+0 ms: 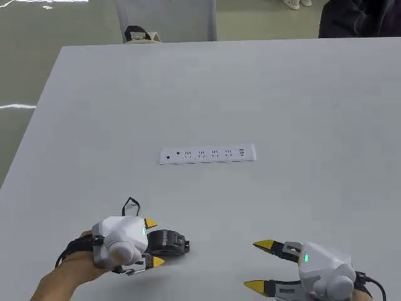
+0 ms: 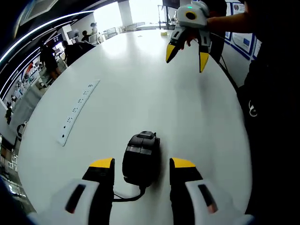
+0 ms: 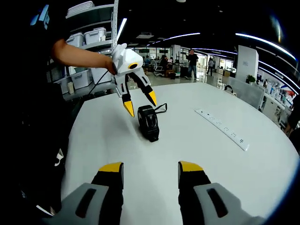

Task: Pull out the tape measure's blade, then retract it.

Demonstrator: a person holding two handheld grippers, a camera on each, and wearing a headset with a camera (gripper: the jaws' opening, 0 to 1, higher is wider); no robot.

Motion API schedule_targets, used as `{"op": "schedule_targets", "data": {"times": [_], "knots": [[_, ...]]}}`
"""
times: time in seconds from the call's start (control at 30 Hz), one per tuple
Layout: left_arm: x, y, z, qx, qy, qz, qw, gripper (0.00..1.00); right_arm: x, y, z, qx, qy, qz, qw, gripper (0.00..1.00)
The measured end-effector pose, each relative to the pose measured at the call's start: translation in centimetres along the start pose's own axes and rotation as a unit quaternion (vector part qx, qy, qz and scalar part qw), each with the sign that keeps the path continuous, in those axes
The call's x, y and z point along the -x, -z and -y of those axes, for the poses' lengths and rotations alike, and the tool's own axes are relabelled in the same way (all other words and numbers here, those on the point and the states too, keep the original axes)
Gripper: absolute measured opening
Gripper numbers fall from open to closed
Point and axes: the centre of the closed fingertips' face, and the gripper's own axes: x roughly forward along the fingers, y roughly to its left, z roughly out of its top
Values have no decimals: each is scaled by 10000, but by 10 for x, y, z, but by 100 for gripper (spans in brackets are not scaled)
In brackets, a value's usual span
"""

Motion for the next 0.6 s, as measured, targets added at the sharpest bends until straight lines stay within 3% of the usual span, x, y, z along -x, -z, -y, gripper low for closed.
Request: {"op": "schedule_targets", "data": {"times": [0.17,0.4,0.6], "knots": [[-10,1,-3,-179,199,-76,9996,42,-15,2,4,80,-108,-39,9999,45],[-21,4,2,-464,504,-283,9973,36,-37,-1,12,261,-192,-31,9995,41],[-24,5,4,-643,598,-337,9956,31,-56,2,14,422,-383,-100,9983,39]]}}
